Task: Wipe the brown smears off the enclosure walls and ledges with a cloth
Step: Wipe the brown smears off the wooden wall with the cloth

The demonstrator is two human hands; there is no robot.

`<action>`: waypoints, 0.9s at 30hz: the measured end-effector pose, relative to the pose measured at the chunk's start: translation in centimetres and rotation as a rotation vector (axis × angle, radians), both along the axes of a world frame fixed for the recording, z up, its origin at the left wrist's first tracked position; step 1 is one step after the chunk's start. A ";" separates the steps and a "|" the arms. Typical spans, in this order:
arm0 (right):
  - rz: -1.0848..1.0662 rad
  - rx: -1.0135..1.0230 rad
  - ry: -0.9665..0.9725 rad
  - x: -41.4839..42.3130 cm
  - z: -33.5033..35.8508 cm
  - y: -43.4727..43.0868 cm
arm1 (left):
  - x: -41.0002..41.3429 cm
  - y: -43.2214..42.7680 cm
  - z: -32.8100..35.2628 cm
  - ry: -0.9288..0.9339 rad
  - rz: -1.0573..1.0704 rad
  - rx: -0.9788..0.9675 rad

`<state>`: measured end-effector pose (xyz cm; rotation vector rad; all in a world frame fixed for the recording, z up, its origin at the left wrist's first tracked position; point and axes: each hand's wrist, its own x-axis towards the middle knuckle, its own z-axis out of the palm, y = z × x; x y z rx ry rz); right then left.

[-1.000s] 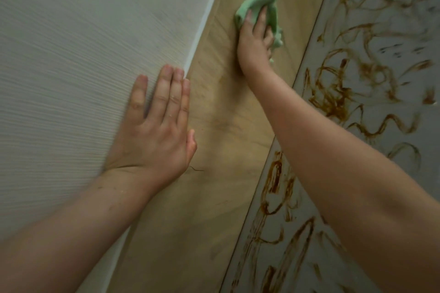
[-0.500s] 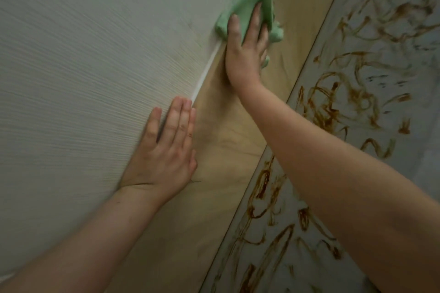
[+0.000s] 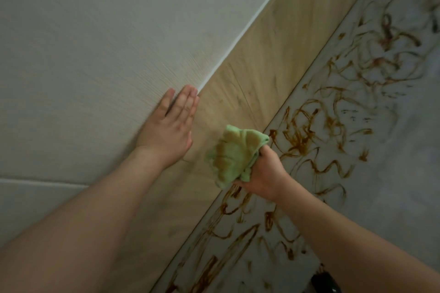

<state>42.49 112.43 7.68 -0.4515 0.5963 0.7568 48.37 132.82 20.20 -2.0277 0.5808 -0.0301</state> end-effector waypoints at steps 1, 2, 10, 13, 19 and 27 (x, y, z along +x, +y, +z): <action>0.042 -0.020 -0.009 -0.7 0.8 -1.4 | -0.8 -0.9 0.3 0.026 0.084 -0.048; 0.086 -0.051 -0.026 -1.2 1.6 -2.7 | -1.5 -1.9 0.4 0.065 0.163 -0.141; 0.285 -0.130 -0.217 -2.5 7.5 -8.0 | -5.4 -6.8 1.1 0.729 1.123 -1.673; 0.240 -0.217 -0.200 -2.0 9.0 -7.6 | -6.0 -6.4 1.2 0.904 1.321 -2.060; 0.112 -0.586 -0.064 -1.5 7.4 -5.5 | -5.9 -6.1 2.3 0.636 1.140 -2.010; 0.109 -0.744 -0.585 -3.3 7.3 1.3 | -4.5 -4.2 3.9 0.339 0.824 -1.549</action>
